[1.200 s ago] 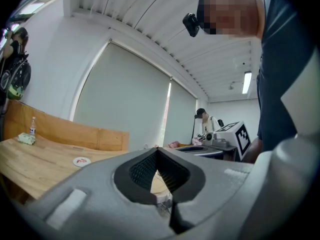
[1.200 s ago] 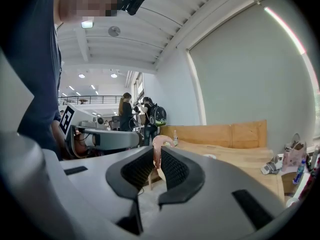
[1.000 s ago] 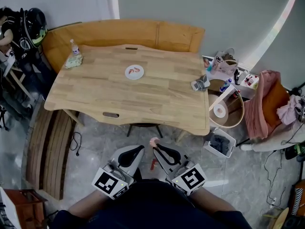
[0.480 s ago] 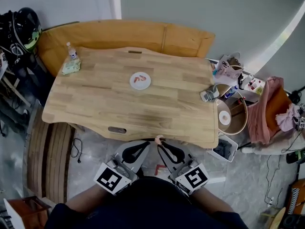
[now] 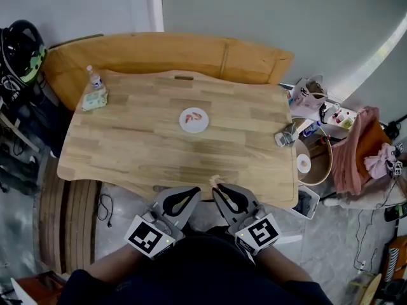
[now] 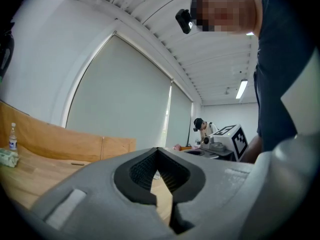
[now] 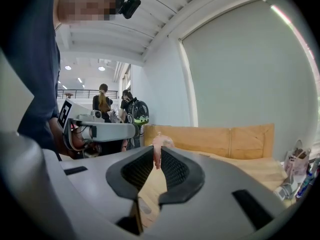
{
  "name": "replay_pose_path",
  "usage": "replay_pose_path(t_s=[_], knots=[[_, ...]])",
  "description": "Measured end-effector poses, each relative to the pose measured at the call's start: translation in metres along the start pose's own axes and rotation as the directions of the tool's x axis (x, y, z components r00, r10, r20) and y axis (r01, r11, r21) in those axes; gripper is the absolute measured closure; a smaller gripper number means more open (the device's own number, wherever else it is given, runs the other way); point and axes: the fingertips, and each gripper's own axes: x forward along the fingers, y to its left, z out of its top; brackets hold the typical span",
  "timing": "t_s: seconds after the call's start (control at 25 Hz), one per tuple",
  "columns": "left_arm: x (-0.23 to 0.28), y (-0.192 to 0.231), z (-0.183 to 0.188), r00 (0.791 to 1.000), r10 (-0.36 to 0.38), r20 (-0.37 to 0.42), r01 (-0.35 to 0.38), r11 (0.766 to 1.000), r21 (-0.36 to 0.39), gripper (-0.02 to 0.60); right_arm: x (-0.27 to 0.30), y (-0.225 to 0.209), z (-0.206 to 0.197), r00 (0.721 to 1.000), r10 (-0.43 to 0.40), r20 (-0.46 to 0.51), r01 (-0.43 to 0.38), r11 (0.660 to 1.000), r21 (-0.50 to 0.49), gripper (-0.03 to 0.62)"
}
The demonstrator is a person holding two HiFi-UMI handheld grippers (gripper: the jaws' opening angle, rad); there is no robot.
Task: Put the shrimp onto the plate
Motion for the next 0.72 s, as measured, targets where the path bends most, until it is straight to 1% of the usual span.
replay_pose_path(t_s=[0.24, 0.44, 0.6, 0.72], knots=[[0.013, 0.025, 0.002, 0.999, 0.044, -0.005, -0.044, 0.999, -0.01, 0.584, 0.026, -0.023, 0.005, 0.999, 0.041, -0.006, -0.041, 0.999, -0.012, 0.542], [0.033, 0.034, 0.012, 0.998, 0.067, 0.021, -0.067, 0.998, 0.014, 0.584, 0.041, -0.045, 0.001, 0.995, 0.092, -0.03, -0.092, 0.996, -0.018, 0.542], [0.043, 0.048, 0.009, 0.991, 0.132, -0.001, -0.132, 0.991, 0.0, 0.584, 0.054, -0.063, -0.006, 0.99, 0.127, -0.054, -0.129, 0.991, -0.034, 0.542], [0.05, 0.054, 0.009, 0.987, 0.159, -0.002, -0.159, 0.987, 0.007, 0.584, 0.069, -0.078, -0.016, 0.987, 0.141, -0.081, -0.144, 0.989, -0.037, 0.542]])
